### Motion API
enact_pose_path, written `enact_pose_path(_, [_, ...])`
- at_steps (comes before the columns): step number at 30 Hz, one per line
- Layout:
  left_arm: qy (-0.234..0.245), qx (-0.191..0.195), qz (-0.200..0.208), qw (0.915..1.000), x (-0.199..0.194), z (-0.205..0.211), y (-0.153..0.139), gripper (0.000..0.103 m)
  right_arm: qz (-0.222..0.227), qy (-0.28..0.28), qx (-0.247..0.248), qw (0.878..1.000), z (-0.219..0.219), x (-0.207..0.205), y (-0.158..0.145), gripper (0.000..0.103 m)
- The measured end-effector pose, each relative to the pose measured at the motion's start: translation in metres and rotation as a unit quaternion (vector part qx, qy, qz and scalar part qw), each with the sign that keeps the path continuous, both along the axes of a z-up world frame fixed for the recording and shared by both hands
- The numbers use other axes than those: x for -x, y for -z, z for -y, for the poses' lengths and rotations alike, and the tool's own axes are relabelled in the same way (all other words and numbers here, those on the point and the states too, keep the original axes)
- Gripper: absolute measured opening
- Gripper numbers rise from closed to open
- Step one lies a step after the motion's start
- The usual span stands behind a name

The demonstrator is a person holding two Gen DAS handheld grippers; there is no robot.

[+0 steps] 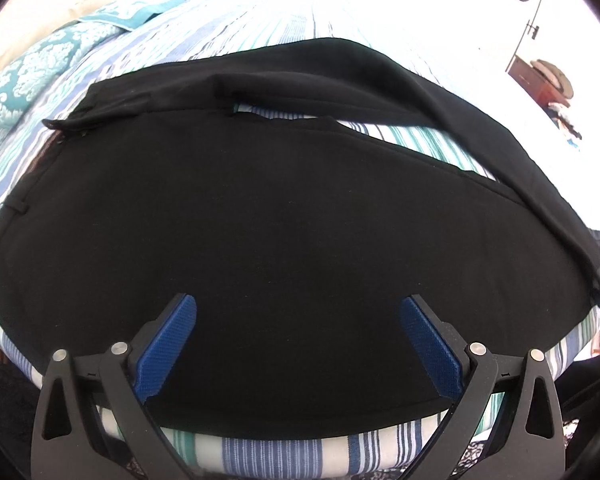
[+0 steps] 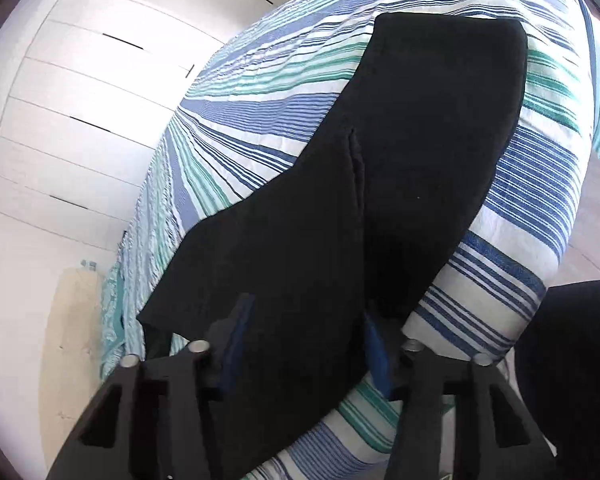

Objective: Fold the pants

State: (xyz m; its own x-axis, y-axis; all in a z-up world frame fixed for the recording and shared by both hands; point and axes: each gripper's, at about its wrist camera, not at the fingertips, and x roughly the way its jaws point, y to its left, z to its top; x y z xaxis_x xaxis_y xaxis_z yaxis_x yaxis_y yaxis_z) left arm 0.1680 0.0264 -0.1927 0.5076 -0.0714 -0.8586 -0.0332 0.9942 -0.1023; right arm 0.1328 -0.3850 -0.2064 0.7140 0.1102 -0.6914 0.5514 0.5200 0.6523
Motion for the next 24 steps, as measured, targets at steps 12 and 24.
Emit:
enact_pose_path(12, [0.030, 0.086, -0.001, 0.9958, -0.081, -0.022, -0.043, 0.102, 0.117, -0.077, 0.084, 0.986, 0.001, 0.001, -0.077, 0.011])
enact_pose_path(24, [-0.086, 0.190, -0.094, 0.9736, -0.319, -0.044, -0.014, 0.102, 0.142, -0.097, 0.067, 0.983, 0.020, 0.007, -0.079, 0.010])
